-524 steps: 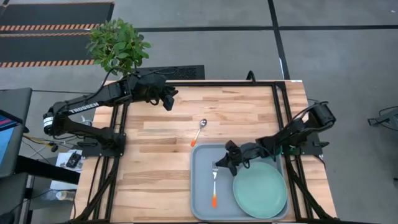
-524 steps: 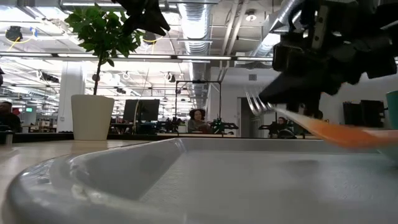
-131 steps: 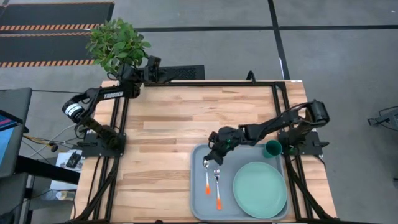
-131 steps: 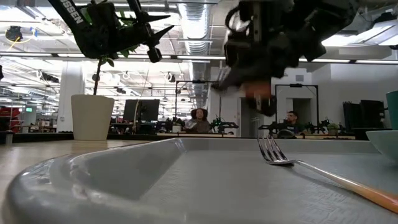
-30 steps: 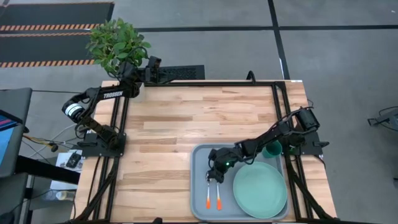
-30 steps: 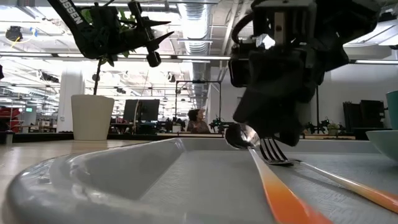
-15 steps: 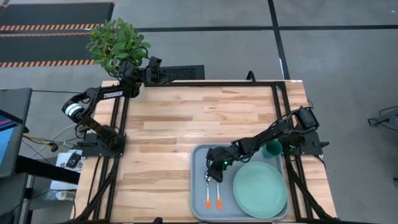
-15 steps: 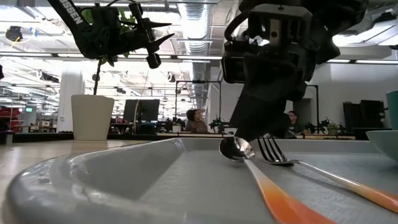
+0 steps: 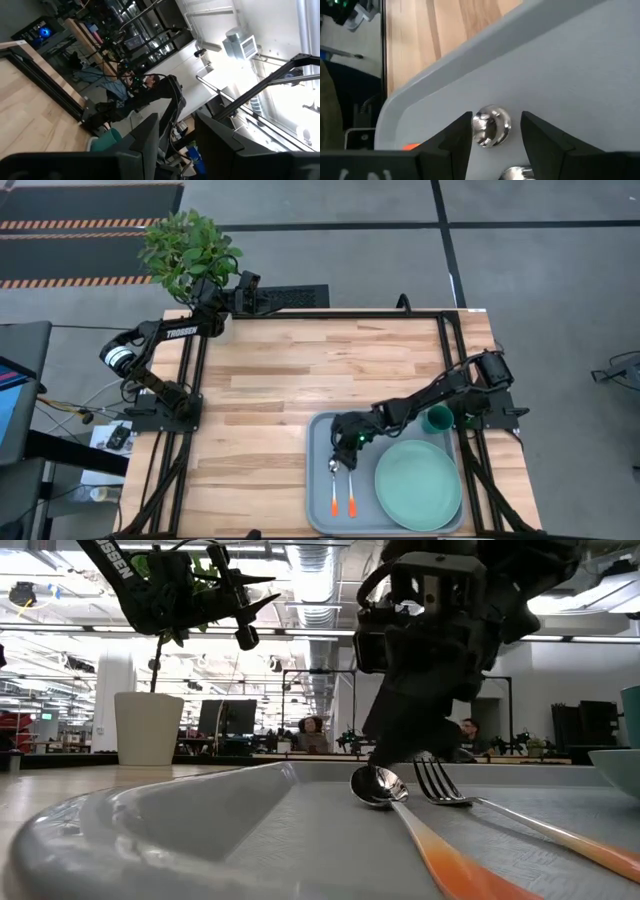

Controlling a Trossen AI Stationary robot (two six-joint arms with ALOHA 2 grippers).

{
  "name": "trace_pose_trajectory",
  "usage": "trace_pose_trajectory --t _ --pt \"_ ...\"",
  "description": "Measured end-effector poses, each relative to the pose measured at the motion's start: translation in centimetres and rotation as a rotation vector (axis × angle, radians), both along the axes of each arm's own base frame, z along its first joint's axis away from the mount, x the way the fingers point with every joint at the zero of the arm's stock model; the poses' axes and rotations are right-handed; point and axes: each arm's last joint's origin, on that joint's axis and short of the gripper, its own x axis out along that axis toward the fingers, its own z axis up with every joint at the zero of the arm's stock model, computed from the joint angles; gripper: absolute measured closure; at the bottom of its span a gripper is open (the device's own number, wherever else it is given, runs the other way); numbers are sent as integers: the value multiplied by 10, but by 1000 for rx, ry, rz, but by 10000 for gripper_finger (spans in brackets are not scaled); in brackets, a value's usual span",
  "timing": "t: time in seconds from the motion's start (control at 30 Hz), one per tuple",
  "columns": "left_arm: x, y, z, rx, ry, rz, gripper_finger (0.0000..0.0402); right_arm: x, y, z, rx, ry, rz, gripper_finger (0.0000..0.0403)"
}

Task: Pick and place plate/cup/fork/spoon on tray
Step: Return to Home Position

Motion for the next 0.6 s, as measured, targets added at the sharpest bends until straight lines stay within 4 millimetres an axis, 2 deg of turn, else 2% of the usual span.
trace_pose_trajectory --t 0.13,0.27,0.4,0.6 --pt "0 0 0 -25 2 -6 290 1 -16 21 30 -63 -2 211" --pt "0 0 1 -62 1 -10 290 -7 -38 52 -5 -133 8 216" --pt "-1 0 4 -134 -29 26 290 -26 -67 90 -43 -190 -49 222" --pt "4 -10 13 -38 -141 46 290 -73 -106 154 -164 -373 -116 227"
